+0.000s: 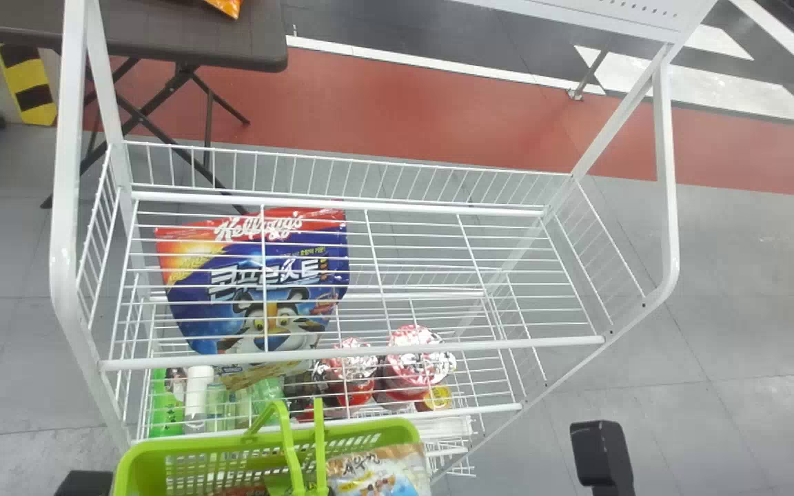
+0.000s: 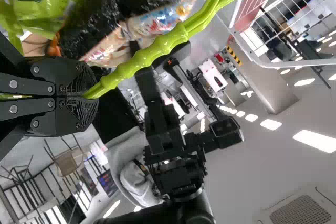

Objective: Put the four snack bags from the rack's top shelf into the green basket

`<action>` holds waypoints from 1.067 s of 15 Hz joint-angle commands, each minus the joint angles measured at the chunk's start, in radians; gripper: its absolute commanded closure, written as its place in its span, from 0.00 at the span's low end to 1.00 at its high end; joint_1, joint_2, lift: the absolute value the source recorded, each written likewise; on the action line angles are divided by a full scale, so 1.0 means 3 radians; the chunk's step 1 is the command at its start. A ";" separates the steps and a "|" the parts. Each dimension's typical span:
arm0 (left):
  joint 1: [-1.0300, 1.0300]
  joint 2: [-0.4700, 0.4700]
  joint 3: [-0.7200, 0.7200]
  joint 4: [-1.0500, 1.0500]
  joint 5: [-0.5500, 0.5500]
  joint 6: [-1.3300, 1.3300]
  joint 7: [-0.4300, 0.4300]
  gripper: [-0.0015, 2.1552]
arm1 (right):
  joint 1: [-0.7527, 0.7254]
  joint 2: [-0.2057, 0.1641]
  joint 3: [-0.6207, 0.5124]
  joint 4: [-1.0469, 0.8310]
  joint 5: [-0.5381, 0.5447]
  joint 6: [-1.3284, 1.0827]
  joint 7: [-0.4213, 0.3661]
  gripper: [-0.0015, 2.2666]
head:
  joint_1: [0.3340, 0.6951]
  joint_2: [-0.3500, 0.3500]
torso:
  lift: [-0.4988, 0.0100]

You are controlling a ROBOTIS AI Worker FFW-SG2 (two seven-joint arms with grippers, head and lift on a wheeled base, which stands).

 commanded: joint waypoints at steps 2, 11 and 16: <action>0.0000 0.0000 -0.0014 -0.0001 0.0000 0.0000 0.0000 0.80 | 0.0025 -0.0015 0.0088 0.0027 -0.0014 0.0007 0.0021 0.97 | 1.00 0.00 | 0.98; 0.0072 0.0000 0.0007 -0.0067 -0.0046 -0.0011 0.0000 0.80 | 0.0030 0.0021 0.0513 0.0226 0.0037 -0.0215 0.0006 0.00 | 1.00 0.00 | 0.98; 0.0051 -0.0006 -0.0019 -0.0062 -0.0046 -0.0021 0.0005 0.80 | 0.0046 0.0021 0.0293 0.0487 0.0242 -0.1687 0.0318 0.01 | 1.00 0.00 | 0.98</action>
